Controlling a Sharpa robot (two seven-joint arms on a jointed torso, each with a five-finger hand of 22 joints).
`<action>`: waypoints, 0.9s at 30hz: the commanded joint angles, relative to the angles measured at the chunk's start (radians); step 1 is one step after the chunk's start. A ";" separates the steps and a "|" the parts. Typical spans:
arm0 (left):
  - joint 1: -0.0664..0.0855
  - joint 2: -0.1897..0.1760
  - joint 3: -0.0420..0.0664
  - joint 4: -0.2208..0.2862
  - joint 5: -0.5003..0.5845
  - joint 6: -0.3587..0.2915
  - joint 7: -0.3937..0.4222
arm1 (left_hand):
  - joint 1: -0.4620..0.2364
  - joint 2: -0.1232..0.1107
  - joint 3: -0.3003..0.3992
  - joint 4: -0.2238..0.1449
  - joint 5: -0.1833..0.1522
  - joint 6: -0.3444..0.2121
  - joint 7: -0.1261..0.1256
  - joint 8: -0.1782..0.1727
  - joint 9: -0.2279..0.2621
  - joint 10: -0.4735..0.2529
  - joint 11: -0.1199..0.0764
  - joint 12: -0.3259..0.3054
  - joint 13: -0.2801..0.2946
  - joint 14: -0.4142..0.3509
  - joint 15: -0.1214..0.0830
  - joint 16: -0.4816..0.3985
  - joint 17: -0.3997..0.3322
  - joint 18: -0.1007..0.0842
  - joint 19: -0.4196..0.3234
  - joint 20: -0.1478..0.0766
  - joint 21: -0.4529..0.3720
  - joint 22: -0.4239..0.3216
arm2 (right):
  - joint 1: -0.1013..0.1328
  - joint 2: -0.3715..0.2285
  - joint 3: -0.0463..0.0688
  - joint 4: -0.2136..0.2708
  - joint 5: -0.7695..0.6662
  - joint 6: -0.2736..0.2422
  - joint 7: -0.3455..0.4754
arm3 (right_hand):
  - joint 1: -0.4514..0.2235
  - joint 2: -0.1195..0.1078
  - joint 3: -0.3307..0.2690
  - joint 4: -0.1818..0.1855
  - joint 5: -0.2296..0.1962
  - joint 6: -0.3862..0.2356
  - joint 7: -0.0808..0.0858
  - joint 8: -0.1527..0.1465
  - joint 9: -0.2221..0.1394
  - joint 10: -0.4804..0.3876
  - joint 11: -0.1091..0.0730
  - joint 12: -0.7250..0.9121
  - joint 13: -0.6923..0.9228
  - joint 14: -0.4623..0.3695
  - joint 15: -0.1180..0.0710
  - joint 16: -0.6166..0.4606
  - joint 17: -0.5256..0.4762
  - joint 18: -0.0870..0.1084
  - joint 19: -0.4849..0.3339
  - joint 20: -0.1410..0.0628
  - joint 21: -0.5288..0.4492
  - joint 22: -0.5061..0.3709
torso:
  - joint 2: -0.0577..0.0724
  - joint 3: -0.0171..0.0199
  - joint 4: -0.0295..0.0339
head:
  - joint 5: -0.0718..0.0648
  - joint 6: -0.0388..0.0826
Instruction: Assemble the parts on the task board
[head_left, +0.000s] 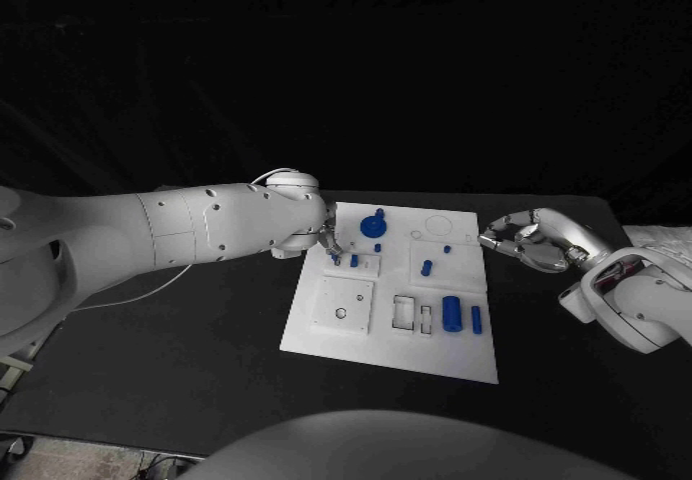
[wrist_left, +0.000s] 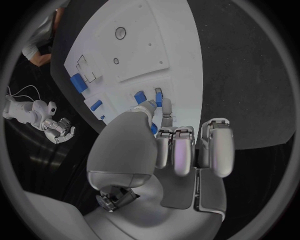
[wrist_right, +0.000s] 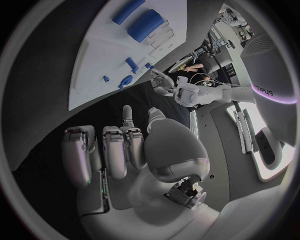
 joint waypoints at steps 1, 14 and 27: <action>-0.003 0.001 0.000 0.008 -0.019 -0.057 -0.014 | -0.008 0.001 0.005 0.000 -0.005 0.008 -0.003 -0.002 0.001 0.104 -0.007 0.002 0.263 0.105 -0.004 0.003 0.263 -0.001 0.068 -0.006 -0.006 0.234 | -0.001 0.001 0.000 -0.001 0.000 -0.001 0.010 | 0.008 -0.001 -0.007 0.001 0.007 -0.007 0.002 -0.006 0.000 0.107 0.003 0.004 0.263 0.103 0.004 0.003 0.263 0.003 0.061 0.005 -0.004 0.241 | 0.000 0.0001 -0.0002 | 0.000 0.000; -0.005 -0.001 -0.002 0.015 -0.002 -0.027 -0.032 | -0.012 0.001 0.011 0.000 -0.008 0.013 -0.004 0.000 0.002 0.104 -0.007 0.002 0.263 0.105 -0.004 0.003 0.263 -0.001 0.067 -0.006 -0.008 0.233 | -0.002 0.006 0.000 -0.005 0.002 0.000 0.015 | 0.009 -0.001 -0.008 0.001 0.007 -0.009 0.002 -0.006 0.000 0.107 0.004 0.004 0.263 0.103 0.004 0.003 0.263 0.003 0.061 0.005 -0.003 0.241 | 0.000 0.0003 -0.0003 | 0.003 0.000; -0.005 -0.006 -0.003 0.020 0.013 0.009 -0.039 | -0.013 0.001 0.012 0.000 -0.008 0.014 -0.004 0.000 0.002 0.104 -0.007 0.002 0.263 0.105 -0.004 0.003 0.263 0.000 0.066 -0.006 -0.011 0.232 | -0.002 0.009 0.000 -0.007 0.002 -0.003 0.020 | 0.010 0.000 -0.007 0.001 0.007 -0.009 0.002 -0.006 0.000 0.107 0.004 0.004 0.263 0.103 0.004 0.003 0.263 0.003 0.061 0.005 -0.004 0.241 | 0.000 0.0002 -0.0003 | 0.005 0.000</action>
